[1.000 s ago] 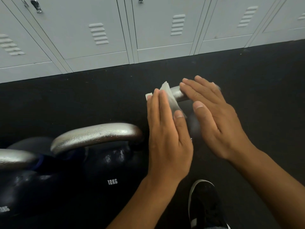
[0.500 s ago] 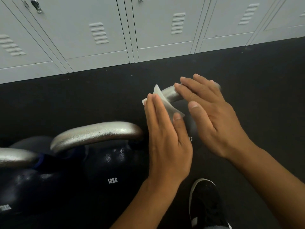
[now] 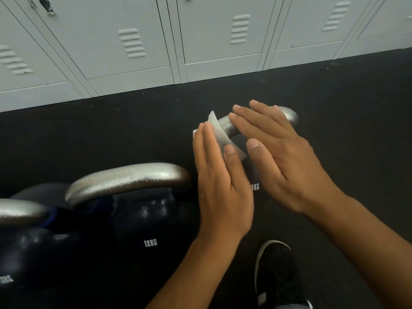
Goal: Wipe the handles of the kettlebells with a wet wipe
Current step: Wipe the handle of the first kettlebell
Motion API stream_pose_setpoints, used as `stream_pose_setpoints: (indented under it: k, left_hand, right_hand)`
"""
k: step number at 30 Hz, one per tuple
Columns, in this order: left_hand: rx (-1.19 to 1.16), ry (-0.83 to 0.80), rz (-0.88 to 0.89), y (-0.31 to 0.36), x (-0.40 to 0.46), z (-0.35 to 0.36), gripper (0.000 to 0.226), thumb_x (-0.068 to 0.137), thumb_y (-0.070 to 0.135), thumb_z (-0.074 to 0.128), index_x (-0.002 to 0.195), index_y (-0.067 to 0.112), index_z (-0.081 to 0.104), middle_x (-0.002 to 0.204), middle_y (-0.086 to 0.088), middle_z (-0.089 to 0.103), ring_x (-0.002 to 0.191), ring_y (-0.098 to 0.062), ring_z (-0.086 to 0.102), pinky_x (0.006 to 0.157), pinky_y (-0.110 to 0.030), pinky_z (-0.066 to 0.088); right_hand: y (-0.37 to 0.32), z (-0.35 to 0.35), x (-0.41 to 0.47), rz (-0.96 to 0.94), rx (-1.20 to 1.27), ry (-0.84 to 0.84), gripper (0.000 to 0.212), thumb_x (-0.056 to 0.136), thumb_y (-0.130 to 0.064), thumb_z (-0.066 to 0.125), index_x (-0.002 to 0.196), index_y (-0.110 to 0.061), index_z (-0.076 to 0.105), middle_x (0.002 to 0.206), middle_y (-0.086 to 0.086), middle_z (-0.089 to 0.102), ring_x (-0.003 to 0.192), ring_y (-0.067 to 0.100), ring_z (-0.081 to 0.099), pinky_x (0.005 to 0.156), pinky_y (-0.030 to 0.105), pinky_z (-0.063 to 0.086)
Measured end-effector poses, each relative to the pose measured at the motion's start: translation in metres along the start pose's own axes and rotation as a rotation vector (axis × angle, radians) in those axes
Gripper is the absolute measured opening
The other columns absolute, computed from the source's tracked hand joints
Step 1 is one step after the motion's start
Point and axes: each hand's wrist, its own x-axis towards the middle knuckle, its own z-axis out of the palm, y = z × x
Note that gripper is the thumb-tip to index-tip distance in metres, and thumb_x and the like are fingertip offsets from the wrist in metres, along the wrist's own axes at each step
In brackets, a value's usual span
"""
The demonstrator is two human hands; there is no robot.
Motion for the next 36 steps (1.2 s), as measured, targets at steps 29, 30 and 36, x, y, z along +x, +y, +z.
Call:
stream_pose_setpoints:
  k: [29,30,36]
  left_hand:
    - [-0.026,0.006,-0.025,-0.004,0.013,0.001,0.066,0.105,0.046,0.027,0.164,0.017,0.019,0.17,0.0,0.021,0.156,-0.013,0.022,0.124,-0.039,0.03]
    - [-0.042,0.03,-0.042,-0.005,0.015,0.002,0.065,0.105,0.046,0.027,0.163,0.017,0.022,0.168,0.0,0.026,0.153,-0.013,0.028,0.122,-0.037,0.034]
    - [-0.1,0.01,-0.083,-0.01,-0.002,0.0,0.06,0.11,0.039,0.03,0.165,0.021,0.015,0.171,0.007,0.019,0.152,0.0,0.023,0.116,-0.009,0.027]
  right_hand:
    - [-0.001,-0.001,0.008,-0.046,0.023,-0.033,0.053,0.108,-0.03,0.027,0.151,-0.015,0.054,0.159,-0.004,0.049,0.154,0.011,0.032,0.13,0.03,0.012]
    - [-0.001,-0.001,0.008,-0.047,0.025,-0.031,0.053,0.108,-0.029,0.027,0.151,-0.015,0.054,0.159,-0.004,0.049,0.154,0.011,0.032,0.13,0.03,0.013]
    - [-0.001,0.001,0.007,-0.036,0.044,-0.017,0.052,0.108,-0.029,0.028,0.151,-0.015,0.054,0.159,-0.005,0.049,0.155,0.011,0.031,0.13,0.033,0.013]
